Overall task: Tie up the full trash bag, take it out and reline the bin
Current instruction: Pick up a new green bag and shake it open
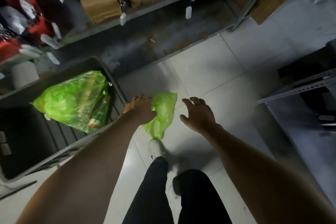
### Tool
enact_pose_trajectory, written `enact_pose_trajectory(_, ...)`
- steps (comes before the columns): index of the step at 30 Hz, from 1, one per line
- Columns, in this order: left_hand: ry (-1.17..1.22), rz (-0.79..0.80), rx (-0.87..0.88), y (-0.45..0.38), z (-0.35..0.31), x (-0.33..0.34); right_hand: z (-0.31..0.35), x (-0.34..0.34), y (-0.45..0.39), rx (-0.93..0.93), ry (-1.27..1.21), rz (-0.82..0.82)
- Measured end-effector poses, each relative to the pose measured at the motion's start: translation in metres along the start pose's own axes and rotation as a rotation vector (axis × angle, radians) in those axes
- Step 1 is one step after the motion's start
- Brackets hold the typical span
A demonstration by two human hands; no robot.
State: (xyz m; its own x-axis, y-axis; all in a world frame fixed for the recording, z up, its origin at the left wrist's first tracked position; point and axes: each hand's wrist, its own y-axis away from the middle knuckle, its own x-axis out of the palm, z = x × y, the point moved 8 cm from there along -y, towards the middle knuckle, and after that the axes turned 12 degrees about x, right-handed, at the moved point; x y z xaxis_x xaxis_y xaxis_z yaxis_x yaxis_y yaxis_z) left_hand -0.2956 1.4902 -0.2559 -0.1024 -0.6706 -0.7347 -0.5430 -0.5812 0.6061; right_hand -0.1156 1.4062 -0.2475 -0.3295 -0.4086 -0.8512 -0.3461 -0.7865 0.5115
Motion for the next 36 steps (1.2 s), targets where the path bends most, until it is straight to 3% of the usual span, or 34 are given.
enact_pose_trajectory(12, 0.043, 0.020, -0.092, -0.139, 0.042, 0.122, -0.031, 0.153, -0.143, -0.004, 0.036, 0.141)
enact_pose_trajectory(27, 0.068, 0.066, -0.200, -0.297, 0.159, 0.354, -0.035, 0.416, -0.296, 0.010, 0.038, 0.240)
enact_pose_trajectory(36, 0.108, -0.026, -0.320, -0.346, 0.212, 0.416, -0.040, 0.492, -0.336, 0.053, -0.034, 0.231)
